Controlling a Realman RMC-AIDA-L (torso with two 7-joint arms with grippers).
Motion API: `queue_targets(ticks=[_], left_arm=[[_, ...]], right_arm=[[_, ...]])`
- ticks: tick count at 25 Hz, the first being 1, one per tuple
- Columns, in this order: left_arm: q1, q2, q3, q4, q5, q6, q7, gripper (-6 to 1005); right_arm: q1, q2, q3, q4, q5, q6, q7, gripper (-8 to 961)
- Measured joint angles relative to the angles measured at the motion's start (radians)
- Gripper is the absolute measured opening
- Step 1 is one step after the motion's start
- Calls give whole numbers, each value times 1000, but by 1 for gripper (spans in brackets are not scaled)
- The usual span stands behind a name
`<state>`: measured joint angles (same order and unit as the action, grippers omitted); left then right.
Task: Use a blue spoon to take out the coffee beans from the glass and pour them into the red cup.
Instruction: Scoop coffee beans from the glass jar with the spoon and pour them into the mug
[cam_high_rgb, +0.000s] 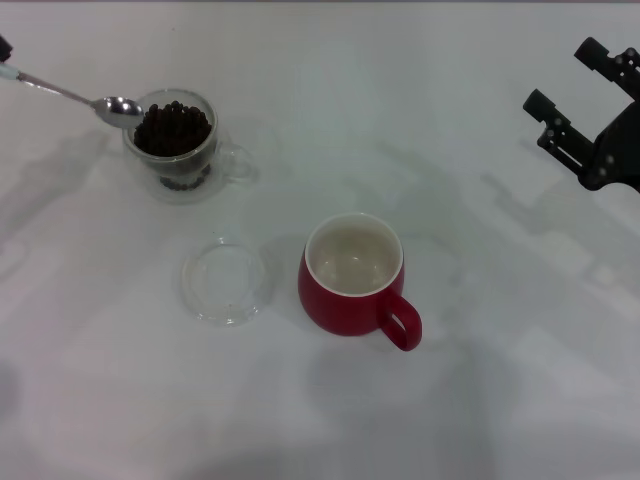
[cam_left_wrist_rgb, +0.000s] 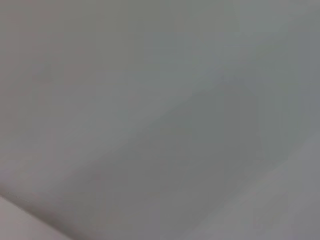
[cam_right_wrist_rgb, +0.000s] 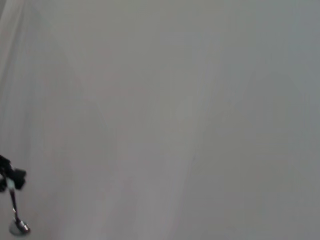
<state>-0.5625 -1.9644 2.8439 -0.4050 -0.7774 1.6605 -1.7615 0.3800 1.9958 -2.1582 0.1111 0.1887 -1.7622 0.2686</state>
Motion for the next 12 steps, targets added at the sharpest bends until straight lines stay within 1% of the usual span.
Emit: queue_targets(ticks=[4, 7, 12], left_arm=[[-61, 3, 0, -36, 79, -78, -56, 125], [-108, 14, 0, -40, 135, -136, -84, 125], [-165, 24, 0, -41, 211, -216, -115, 125]], right_arm=[[0, 4, 0, -8, 1, -16, 0, 705], [-2, 7, 0, -8, 1, -27, 0, 705], [-18, 10, 0, -28, 1, -37, 5, 706]])
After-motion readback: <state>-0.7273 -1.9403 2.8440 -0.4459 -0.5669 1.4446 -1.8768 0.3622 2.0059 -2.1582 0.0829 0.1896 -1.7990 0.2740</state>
